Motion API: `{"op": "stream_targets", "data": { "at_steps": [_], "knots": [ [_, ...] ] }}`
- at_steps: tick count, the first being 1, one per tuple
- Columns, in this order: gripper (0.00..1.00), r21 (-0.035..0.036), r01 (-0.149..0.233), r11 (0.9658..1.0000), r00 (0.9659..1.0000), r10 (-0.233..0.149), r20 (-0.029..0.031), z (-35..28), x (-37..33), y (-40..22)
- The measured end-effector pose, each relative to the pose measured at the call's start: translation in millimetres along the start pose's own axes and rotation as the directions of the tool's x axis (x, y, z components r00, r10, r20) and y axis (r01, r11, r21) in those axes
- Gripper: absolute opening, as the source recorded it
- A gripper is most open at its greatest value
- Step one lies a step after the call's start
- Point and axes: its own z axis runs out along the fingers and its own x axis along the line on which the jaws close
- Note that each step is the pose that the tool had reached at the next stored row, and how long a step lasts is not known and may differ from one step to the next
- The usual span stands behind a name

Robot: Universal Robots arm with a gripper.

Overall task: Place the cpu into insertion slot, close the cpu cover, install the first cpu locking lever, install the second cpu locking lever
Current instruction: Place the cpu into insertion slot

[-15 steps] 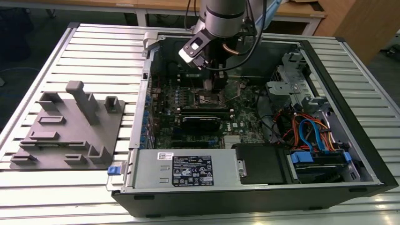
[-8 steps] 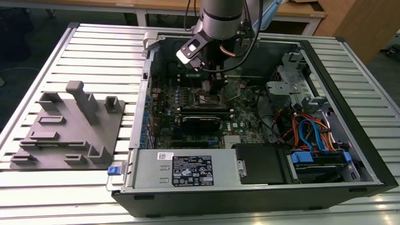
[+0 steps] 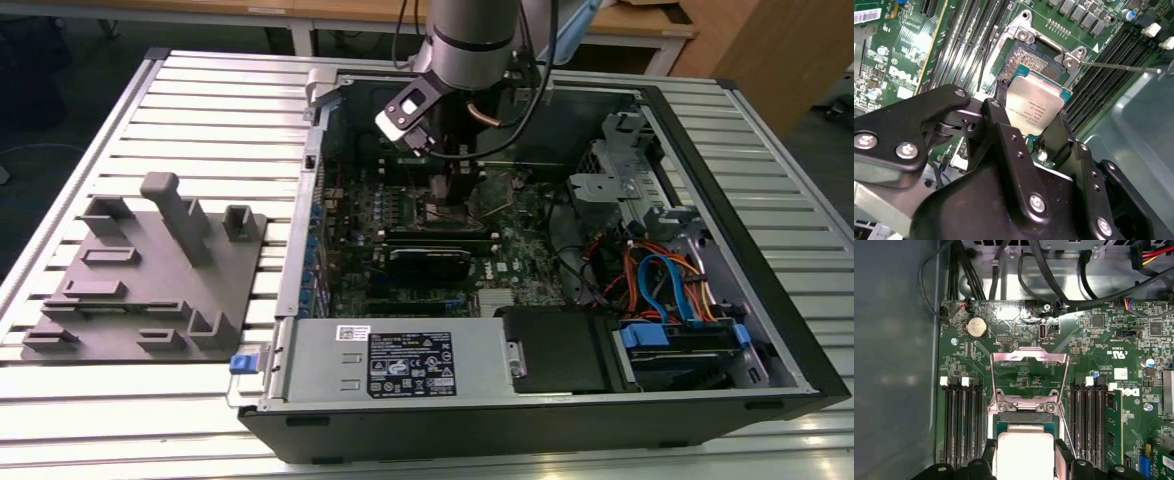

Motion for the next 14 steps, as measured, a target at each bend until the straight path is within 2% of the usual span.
{"op": "stream_targets", "data": {
  "at_steps": [4, 14],
  "knots": [
    [0.54, 0.0005, 0.016, 0.9999, 0.9999, -0.016, -0.0057, 5.5, -0.4, -2.9],
    [0.54, 0.0007, 0.02, 0.9998, 0.9998, -0.02, -0.0061, 21.9, -1.2, -3.6]
  ]
}}
